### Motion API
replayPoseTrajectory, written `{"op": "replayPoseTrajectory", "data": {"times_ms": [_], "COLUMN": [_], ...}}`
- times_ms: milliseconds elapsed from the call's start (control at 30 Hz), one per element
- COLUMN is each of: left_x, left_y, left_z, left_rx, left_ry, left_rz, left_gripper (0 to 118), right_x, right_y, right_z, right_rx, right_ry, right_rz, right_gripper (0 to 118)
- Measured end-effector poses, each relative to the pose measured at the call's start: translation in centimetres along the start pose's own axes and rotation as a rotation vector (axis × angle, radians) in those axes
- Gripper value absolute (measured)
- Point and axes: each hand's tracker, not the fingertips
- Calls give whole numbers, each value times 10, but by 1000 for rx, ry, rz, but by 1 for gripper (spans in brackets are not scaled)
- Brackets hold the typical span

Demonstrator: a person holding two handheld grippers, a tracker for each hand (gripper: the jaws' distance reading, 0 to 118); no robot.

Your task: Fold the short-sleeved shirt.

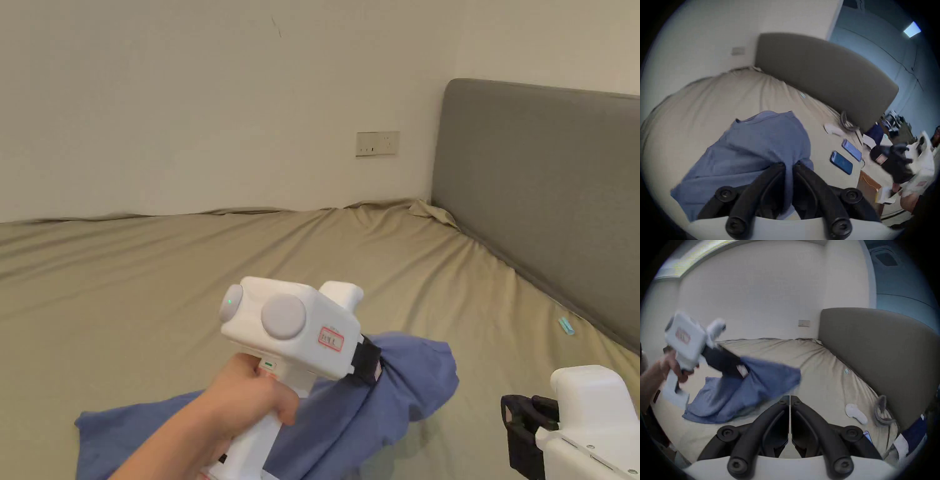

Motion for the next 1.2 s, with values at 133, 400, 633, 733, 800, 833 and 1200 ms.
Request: {"op": "replayPoseTrajectory", "data": {"times_ms": [133,400,633,733,800,833,1200], "left_x": [0,-55,-107,-109,-119,-123,-221], "left_y": [-32,-40,-71,-111,-133,-144,-137], "left_z": [-58,-7,178,228,246,252,189], "left_rx": [-120,-102,343,424,413,407,156], "left_ry": [-38,-13,278,538,535,536,607], "left_rz": [54,260,372,381,411,440,452], "left_gripper": [6,101,63,0,0,0,33], "right_x": [11,2,-27,-41,-49,-52,-74], "right_y": [-9,-6,18,30,36,39,44], "right_z": [4,-9,-35,-51,-60,-64,-94], "right_rx": [-16,-16,13,28,32,34,12], "right_ry": [-25,6,79,106,124,134,179], "right_rz": [-11,-34,-29,-17,-16,-18,38], "right_gripper": [4,4,4,4,4,4,4]}}
